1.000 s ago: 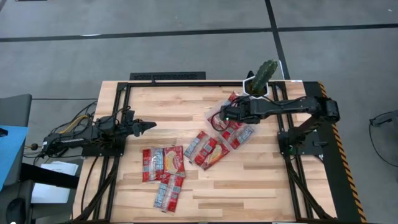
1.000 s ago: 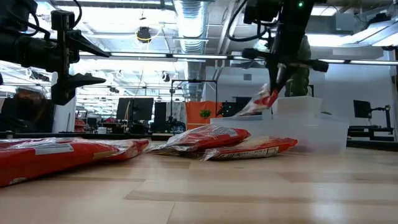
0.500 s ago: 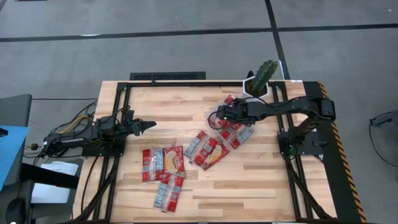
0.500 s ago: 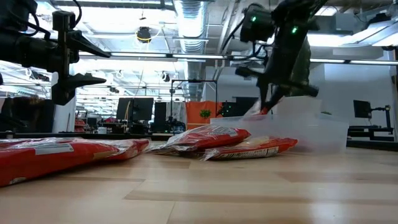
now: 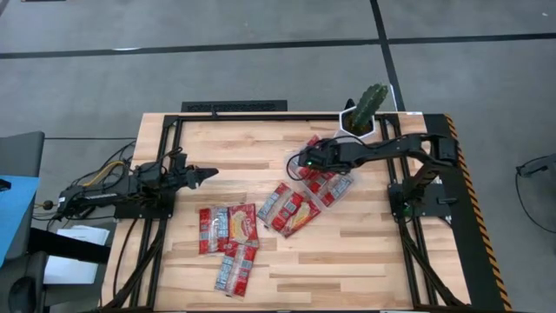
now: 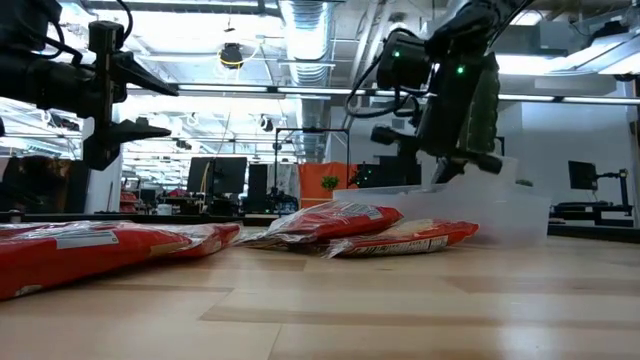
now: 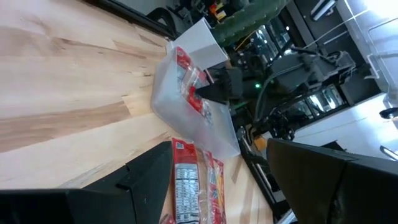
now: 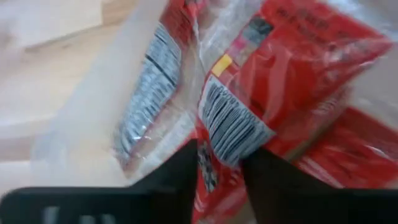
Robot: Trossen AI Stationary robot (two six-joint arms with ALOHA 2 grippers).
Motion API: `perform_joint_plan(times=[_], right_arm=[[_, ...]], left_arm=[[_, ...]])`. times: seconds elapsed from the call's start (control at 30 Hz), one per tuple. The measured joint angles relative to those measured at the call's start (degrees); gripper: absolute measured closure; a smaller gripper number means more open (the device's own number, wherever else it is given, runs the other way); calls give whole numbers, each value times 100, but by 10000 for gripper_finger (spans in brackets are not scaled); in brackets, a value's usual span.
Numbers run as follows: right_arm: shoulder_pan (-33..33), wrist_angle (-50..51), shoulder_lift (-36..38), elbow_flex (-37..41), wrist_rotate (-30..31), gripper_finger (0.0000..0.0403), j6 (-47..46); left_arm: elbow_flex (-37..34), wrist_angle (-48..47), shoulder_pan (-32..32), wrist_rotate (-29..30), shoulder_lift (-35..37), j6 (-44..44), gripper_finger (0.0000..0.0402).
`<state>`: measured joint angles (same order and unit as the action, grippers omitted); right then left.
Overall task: Sort popcorn bags into baskets
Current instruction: Put the red popcorn pack into the transparent bin
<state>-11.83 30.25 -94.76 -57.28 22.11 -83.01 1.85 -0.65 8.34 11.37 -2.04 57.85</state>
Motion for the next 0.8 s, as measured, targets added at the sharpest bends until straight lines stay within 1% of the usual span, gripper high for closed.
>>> perform_joint_plan(times=[0.07,0.17,0.27,0.4,0.5,0.57,0.63,0.7,0.77,0.8], right_arm=[[-28,-16,91,-1,-23,210,264],[-112,-9,434,-8,-97,165,661],[-153,76,805,-8,-122,140,852],[-31,25,1428,-11,-127,133,1367],[106,73,1790,-12,-125,133,1514],[218,-231,1962,-12,-220,133,2122],[406,-467,2095,-12,-375,133,2685],[610,-581,2135,-15,-437,133,2884],[707,-273,2133,-48,-335,133,2959],[701,-51,2119,-93,-128,133,2973]], left_arm=[[0,-2,0,0,-21,1,153],[0,0,0,5,-22,21,153],[0,0,0,2,-19,23,153],[0,2,0,-24,-20,26,153],[0,0,0,-56,-20,23,153],[0,0,0,-52,-20,25,153],[0,1,0,-52,-20,28,153],[0,2,0,-58,-20,30,153],[0,2,0,-58,-20,40,153],[0,2,0,-56,-20,73,153]])
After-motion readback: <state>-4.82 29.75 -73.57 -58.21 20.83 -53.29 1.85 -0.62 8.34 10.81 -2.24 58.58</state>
